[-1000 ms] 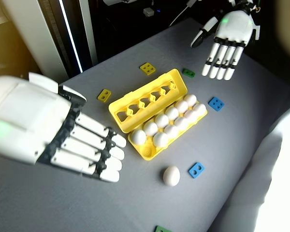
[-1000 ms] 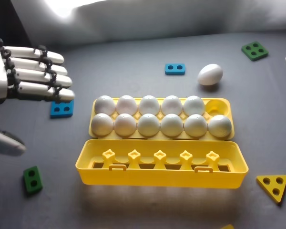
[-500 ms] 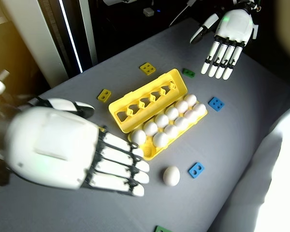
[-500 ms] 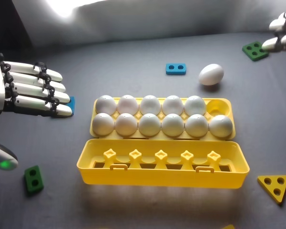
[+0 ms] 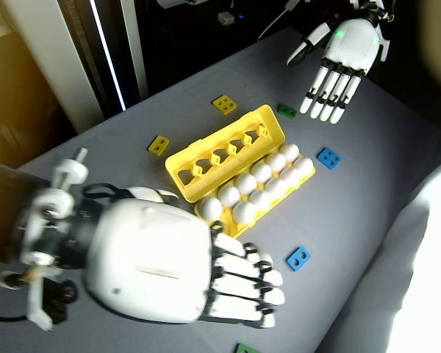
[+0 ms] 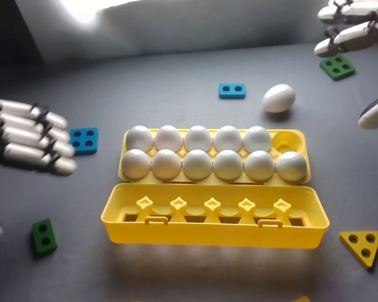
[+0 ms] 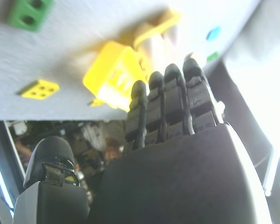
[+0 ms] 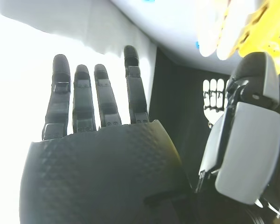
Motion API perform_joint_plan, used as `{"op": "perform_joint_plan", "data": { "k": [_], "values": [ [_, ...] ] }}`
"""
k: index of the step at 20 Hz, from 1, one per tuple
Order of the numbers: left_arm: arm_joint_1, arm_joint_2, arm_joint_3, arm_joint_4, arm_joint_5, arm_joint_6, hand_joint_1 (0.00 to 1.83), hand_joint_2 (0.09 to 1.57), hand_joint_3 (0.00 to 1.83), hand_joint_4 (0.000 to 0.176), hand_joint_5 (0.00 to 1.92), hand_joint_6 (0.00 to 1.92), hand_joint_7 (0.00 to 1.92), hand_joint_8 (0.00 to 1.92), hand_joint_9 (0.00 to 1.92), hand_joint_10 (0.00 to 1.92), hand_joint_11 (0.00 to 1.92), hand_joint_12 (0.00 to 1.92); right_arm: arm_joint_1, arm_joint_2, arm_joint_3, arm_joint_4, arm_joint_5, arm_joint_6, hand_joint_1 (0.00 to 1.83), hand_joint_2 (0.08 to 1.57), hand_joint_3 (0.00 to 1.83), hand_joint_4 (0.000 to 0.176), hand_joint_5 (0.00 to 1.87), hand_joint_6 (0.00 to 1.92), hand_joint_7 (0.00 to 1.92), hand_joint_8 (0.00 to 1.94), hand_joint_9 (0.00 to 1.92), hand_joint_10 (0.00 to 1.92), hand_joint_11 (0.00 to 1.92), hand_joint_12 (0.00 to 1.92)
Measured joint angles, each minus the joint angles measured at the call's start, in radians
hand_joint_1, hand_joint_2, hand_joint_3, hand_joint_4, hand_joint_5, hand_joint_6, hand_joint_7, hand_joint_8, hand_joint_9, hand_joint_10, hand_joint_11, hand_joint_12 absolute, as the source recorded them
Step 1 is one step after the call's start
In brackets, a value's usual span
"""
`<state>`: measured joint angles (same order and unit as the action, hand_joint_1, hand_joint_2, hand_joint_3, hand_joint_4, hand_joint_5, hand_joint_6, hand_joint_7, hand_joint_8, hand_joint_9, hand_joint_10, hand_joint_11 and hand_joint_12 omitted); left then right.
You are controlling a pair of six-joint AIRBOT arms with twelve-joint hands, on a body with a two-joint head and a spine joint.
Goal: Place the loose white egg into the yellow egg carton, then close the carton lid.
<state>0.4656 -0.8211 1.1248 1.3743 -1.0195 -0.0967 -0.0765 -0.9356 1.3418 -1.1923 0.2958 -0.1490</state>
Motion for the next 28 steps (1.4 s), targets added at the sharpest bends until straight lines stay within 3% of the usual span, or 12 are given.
{"op": "perform_joint_plan", "data": {
  "k": [2, 5, 7, 9, 11, 14, 16, 19, 23, 28],
  "values": [
    [0.01, -0.005, 0.011, 0.014, -0.027, -0.018, 0.0, 1.14, 0.01, 0.0, 0.18, 0.0, 0.17, 0.0, 0.14, 0.0, 0.0, 0.21, 0.01, -0.021, 0.027, -0.008, 0.008, 0.002, 0.44, 0.79, 0.0, 0.126, 0.43, 0.01, 0.0, 0.0, 0.0, 0.0, 0.0, 0.26],
    [0.01, -0.041, 0.017, -0.005, -0.082, -0.036, 0.0, 1.15, 0.01, 0.0, 0.18, 0.0, 0.16, 0.0, 0.13, 0.0, 0.0, 0.17, 0.012, -0.087, 0.082, -0.023, 0.024, 0.003, 0.46, 0.78, 0.0, 0.125, 0.44, 0.01, 0.0, 0.0, 0.0, 0.0, 0.0, 0.28],
    [0.01, -0.05, 0.023, 0.007, -0.132, -0.036, 0.0, 1.15, 0.0, 0.0, 0.16, 0.0, 0.15, 0.0, 0.12, 0.0, 0.0, 0.16, 0.012, -0.132, 0.126, -0.027, 0.039, 0.004, 0.56, 0.77, 0.0, 0.153, 0.6, 0.02, 0.0, 0.0, 0.0, 0.0, 0.0, 0.19],
    [0.032, -0.052, 0.048, 0.0, -0.167, -0.036, 0.0, 1.15, 0.0, 0.0, 0.16, 0.0, 0.15, 0.0, 0.13, 0.0, 0.01, 0.16, 0.012, -0.171, 0.182, -0.024, 0.044, 0.005, 0.63, 0.76, 0.0, 0.152, 0.68, 0.01, 0.0, 0.0, 0.0, 0.0, 0.0, 0.13],
    [0.083, -0.052, 0.058, 0.038, -0.172, -0.008, 0.0, 1.15, 0.0, 0.0, 0.17, 0.0, 0.15, 0.0, 0.13, 0.0, 0.0, 0.18, 0.012, -0.217, 0.237, -0.026, 0.039, 0.004, 0.67, 0.76, 0.0, 0.165, 0.72, 0.02, 0.0, 0.0, 0.0, 0.0, 0.0, 0.12],
    [0.117, -0.062, 0.047, 0.096, -0.168, 0.013, 0.0, 1.15, 0.0, 0.0, 0.17, 0.0, 0.15, 0.0, 0.13, 0.0, 0.0, 0.2, 0.011, -0.267, 0.298, -0.024, 0.055, 0.005, 0.7, 0.75, 0.0, 0.167, 0.75, 0.01, 0.0, 0.0, 0.0, 0.0, 0.0, 0.15],
    [0.113, -0.064, 0.038, 0.074, -0.166, 0.009, 0.0, 1.14, 0.0, 0.0, 0.19, 0.01, 0.17, 0.01, 0.15, 0.0, 0.0, 0.21, 0.011, -0.299, 0.33, -0.025, 0.066, 0.005, 0.7, 0.75, 0.0, 0.169, 0.76, 0.01, 0.01, 0.0, 0.0, 0.0, 0.0, 0.15],
    [0.091, -0.064, 0.032, 0.069, -0.14, -0.012, 0.0, 1.15, 0.0, 0.0, 0.19, 0.0, 0.17, 0.0, 0.15, 0.0, 0.0, 0.23, 0.005, -0.34, 0.394, -0.026, 0.096, -0.005, 0.69, 0.75, 0.0, 0.175, 0.81, 0.01, 0.04, 0.0, 0.0, 0.0, 0.0, 0.33],
    [0.076, -0.064, 0.032, 0.071, -0.121, -0.025, 0.0, 1.13, 0.0, 0.0, 0.2, 0.0, 0.21, 0.0, 0.19, 0.0, 0.0, 0.31, -0.014, -0.39, 0.462, -0.031, 0.105, -0.007, 0.73, 0.76, 0.0, 0.176, 0.81, 0.01, 0.01, 0.0, 0.0, 0.0, 0.0, 0.18],
    [0.076, -0.081, 0.031, 0.084, -0.116, -0.025, 0.0, 1.14, 0.0, 0.0, 0.2, 0.0, 0.2, 0.0, 0.18, 0.0, 0.0, 0.32, -0.014, -0.435, 0.502, -0.032, 0.126, -0.031, 0.7, 0.74, 0.0, 0.176, 0.78, 0.0, 0.0, 0.0, 0.0, 0.0, 0.0, 0.27]
  ]
}}
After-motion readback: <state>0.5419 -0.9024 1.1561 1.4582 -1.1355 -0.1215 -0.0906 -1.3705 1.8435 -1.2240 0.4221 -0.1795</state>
